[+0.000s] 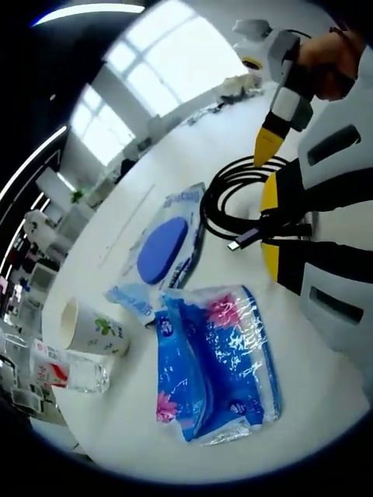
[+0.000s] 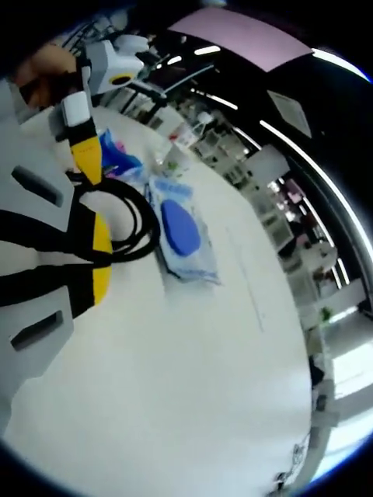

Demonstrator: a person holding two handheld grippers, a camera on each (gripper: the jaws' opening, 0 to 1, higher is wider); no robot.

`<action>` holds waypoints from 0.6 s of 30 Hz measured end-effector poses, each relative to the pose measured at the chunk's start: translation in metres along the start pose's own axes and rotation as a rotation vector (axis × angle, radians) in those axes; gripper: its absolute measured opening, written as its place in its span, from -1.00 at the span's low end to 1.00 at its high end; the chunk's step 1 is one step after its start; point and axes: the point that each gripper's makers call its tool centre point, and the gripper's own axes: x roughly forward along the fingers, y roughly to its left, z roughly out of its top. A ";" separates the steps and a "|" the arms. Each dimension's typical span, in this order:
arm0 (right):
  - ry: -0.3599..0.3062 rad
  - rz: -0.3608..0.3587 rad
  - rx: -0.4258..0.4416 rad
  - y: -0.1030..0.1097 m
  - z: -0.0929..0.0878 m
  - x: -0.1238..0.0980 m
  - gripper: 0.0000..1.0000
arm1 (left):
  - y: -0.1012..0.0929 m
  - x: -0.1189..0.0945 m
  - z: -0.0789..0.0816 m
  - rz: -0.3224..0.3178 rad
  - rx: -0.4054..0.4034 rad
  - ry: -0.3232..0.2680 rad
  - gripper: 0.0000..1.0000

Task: Arrange the tabletop items into an orderly group along one side of the table until the central work area is clear of visible clutter.

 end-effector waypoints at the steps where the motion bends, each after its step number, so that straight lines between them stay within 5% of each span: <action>1: -0.001 -0.002 -0.001 -0.001 0.001 -0.001 -1.00 | -0.001 0.001 -0.001 -0.002 0.000 0.004 -0.78; 18: -0.014 -0.050 0.013 -0.027 0.005 -0.016 -1.00 | -0.023 0.015 -0.014 -0.083 0.003 0.042 -0.78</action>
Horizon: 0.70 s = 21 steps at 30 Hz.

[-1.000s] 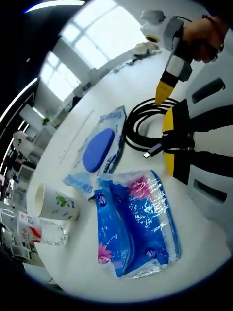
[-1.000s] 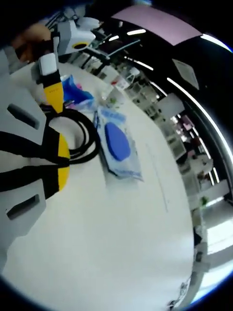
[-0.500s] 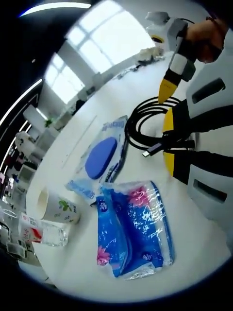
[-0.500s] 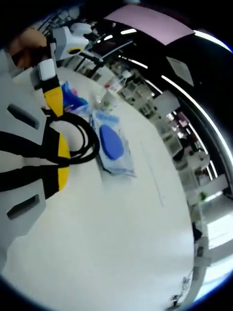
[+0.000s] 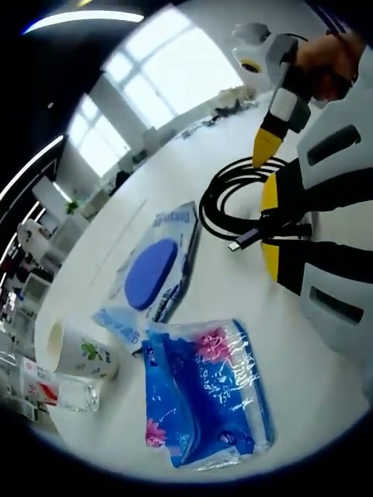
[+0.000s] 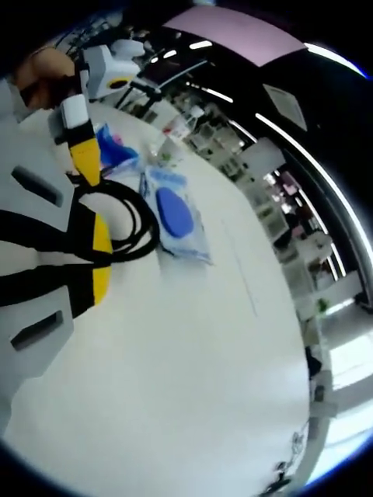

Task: Arrange the tabletop items into an orderly group along one side of the table until the central work area is clear of visible clutter.

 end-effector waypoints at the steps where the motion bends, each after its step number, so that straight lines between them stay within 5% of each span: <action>1: 0.001 -0.002 0.002 -0.001 0.000 0.000 -1.00 | 0.000 0.002 0.000 -0.002 0.002 0.001 -0.78; 21: 0.015 -0.046 -0.047 -0.009 0.005 0.003 -1.00 | -0.001 0.030 -0.005 -0.030 -0.056 0.056 -0.78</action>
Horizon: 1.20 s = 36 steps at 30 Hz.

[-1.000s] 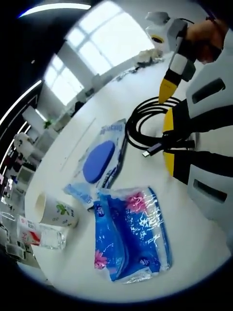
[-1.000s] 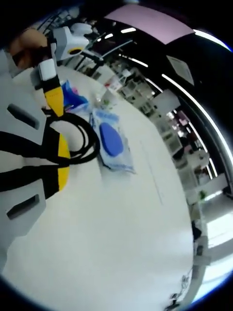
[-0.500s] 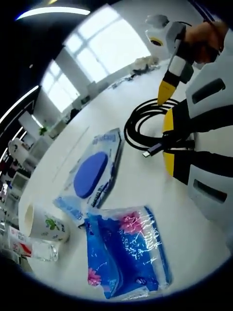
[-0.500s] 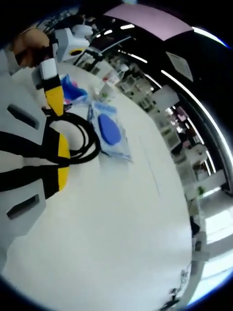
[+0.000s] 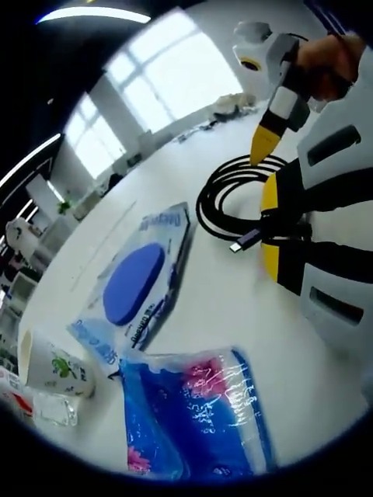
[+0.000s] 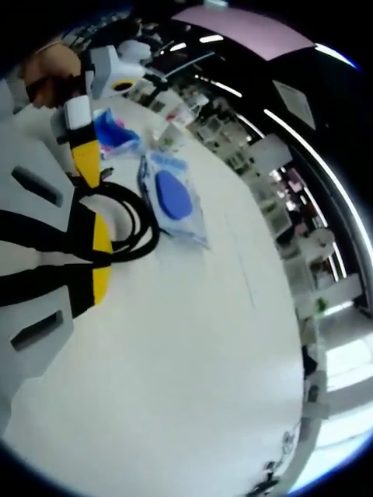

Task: Arrange the tabletop items into an orderly group along one side of the table until the central work area is clear of visible clutter.

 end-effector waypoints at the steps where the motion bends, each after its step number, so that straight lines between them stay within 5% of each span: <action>1: 0.001 -0.001 0.000 -0.001 0.000 0.001 -1.00 | 0.000 0.001 0.000 0.000 0.000 0.001 -0.78; 20: 0.034 -0.030 -0.014 -0.014 -0.007 0.010 -0.98 | 0.002 0.012 0.002 0.000 -0.058 0.026 -0.81; 36: 0.039 -0.049 -0.063 -0.022 -0.010 0.017 -0.73 | -0.005 -0.002 0.008 0.002 0.114 0.001 -0.73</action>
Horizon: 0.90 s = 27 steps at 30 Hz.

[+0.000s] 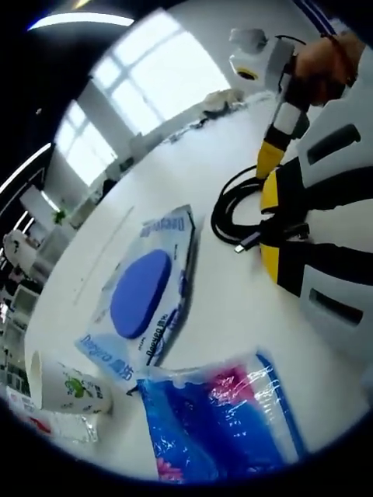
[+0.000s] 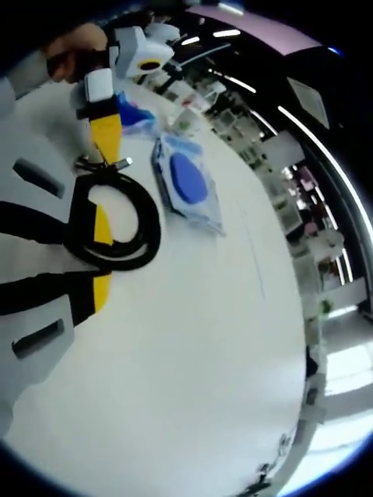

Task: Arrange the tabletop items into an orderly group along one side of the table until the central work area is clear of visible clutter.

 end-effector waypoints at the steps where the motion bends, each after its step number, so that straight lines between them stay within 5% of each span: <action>1: -0.007 0.000 -0.007 -0.001 0.002 0.000 -0.69 | -0.001 -0.002 0.001 0.002 0.007 -0.004 -0.69; 9: -0.035 -0.015 -0.098 0.003 0.011 -0.008 -0.21 | -0.009 -0.024 0.011 -0.010 0.067 -0.045 -0.44; 27: -0.016 0.155 -0.233 0.057 0.003 -0.028 0.46 | 0.009 -0.077 0.038 0.099 0.350 -0.158 0.37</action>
